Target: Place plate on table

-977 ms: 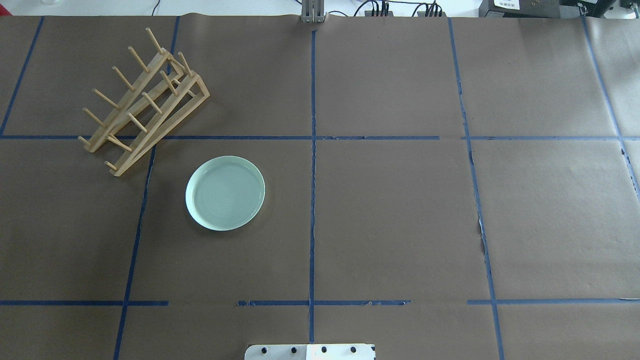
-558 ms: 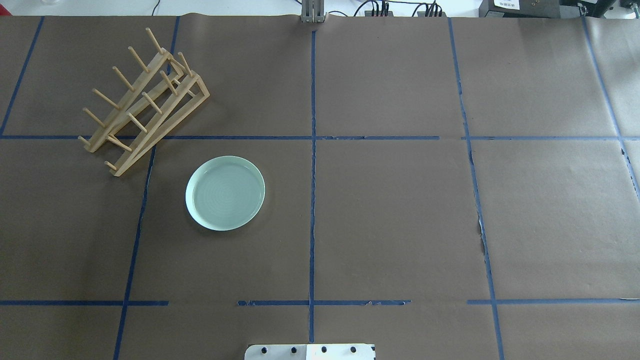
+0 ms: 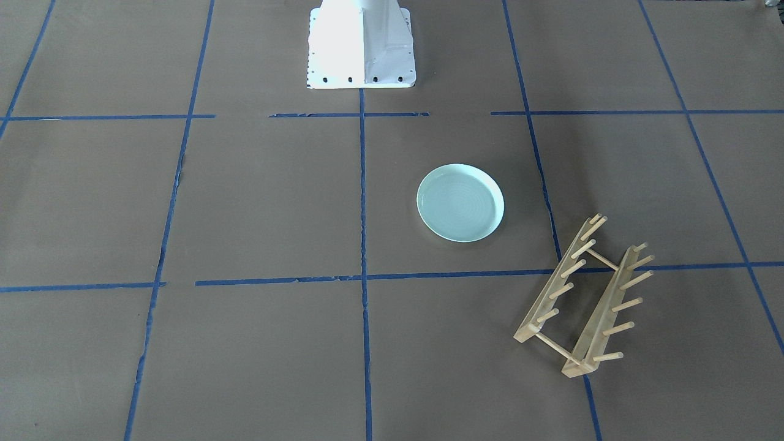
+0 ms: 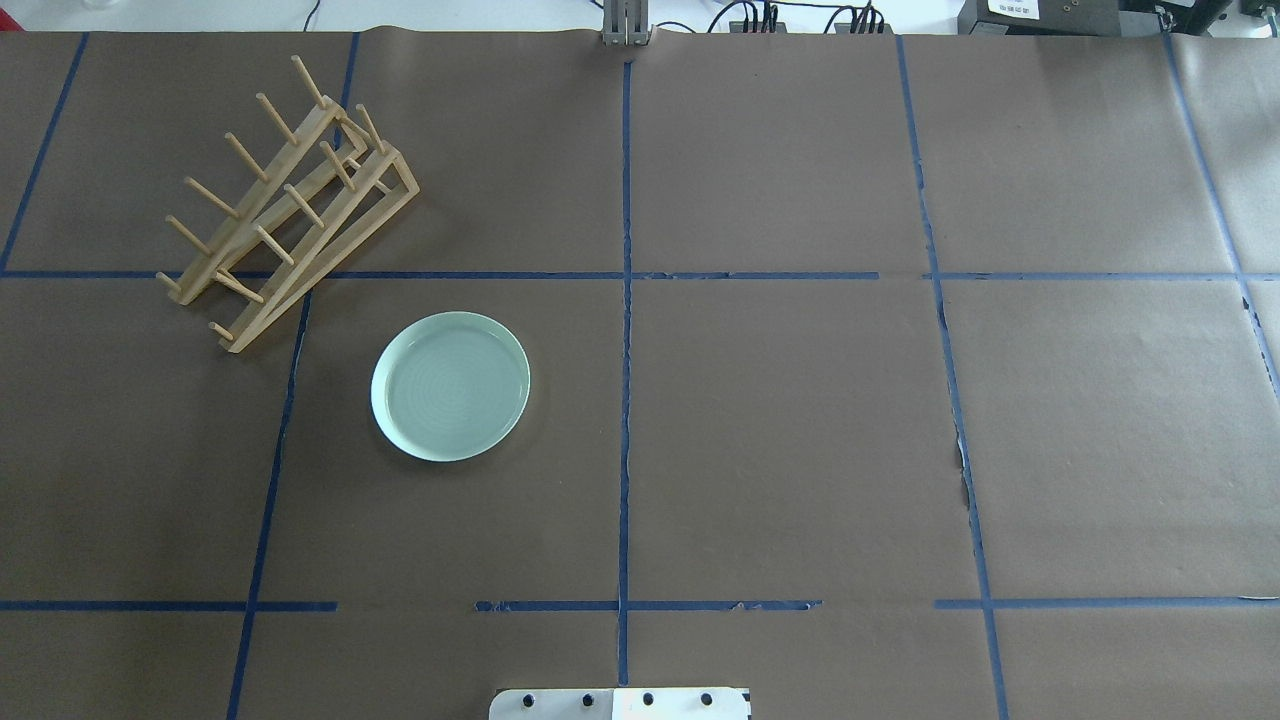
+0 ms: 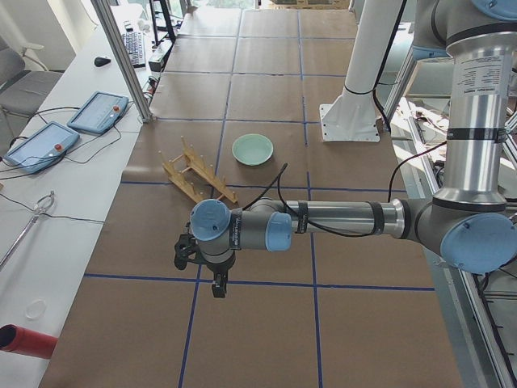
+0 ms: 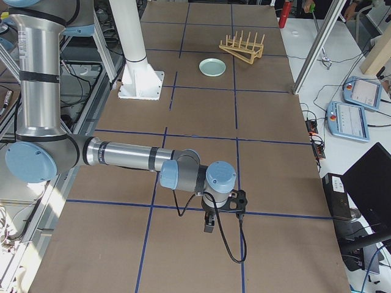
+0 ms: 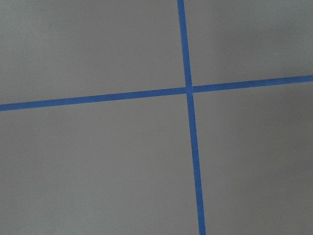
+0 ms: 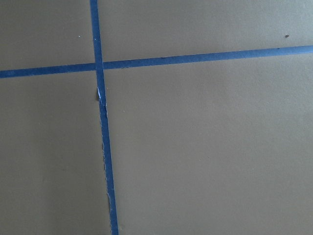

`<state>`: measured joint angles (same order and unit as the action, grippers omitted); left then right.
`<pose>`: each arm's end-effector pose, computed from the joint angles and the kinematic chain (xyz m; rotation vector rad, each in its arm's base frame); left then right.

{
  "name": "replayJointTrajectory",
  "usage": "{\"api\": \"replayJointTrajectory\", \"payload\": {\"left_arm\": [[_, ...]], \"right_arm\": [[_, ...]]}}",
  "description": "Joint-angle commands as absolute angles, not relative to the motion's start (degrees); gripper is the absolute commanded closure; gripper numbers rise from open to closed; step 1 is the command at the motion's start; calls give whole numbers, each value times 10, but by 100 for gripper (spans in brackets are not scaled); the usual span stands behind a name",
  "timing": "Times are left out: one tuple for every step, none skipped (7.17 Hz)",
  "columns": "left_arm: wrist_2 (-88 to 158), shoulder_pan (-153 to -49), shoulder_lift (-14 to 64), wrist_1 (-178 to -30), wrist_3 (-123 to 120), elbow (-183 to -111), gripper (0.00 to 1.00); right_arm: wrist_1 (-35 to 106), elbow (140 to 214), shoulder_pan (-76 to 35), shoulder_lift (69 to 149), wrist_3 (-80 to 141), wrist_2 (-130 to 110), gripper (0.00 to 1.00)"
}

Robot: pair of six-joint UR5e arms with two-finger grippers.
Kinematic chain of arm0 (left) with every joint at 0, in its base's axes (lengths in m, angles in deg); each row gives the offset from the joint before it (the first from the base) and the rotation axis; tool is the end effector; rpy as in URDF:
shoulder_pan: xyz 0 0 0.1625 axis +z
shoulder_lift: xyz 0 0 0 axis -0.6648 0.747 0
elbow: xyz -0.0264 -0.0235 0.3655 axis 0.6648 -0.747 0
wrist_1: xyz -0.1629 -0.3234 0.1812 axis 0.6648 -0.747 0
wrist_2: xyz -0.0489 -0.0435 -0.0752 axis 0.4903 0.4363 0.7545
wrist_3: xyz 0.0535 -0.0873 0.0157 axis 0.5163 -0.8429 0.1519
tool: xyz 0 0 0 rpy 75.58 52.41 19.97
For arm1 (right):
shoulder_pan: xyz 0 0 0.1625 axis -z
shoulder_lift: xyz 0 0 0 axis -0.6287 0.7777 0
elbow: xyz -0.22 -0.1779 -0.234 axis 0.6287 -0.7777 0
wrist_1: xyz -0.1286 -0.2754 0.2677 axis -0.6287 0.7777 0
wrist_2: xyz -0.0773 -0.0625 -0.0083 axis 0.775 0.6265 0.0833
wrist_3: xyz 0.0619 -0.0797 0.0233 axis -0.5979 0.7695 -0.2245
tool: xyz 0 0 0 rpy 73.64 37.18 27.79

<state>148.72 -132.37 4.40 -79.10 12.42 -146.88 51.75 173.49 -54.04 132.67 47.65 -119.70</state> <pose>-0.0654 -0.4758 0.6028 0.0236 0.7912 -0.0124 0.0866 -0.4491 0.6395 -0.0771 -0.7479 0.0752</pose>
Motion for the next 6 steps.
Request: {"api": "replayJointTrajectory", "payload": {"left_arm": [[1486,-1324,45,-793,119,-1470,0],[1485,-1324,44,-802,119,-1468,0],[1485,-1324,44,-804,119,-1468,0],[1485,-1324,44,-804,120,-1468,0],[1485,-1324,44,-804,121,-1468,0],[1485,-1324,44,-804,120,-1469,0]], "right_arm": [[518,1735,-540,1327,476,-1197,0],[518,1735,-540,1327,476,-1197,0],[518,1735,-540,1327,476,-1197,0],[518,1735,-540,1327,476,-1197,0],[518,1735,-540,1327,476,-1197,0],[518,1735,-540,1327,476,-1197,0]]}}
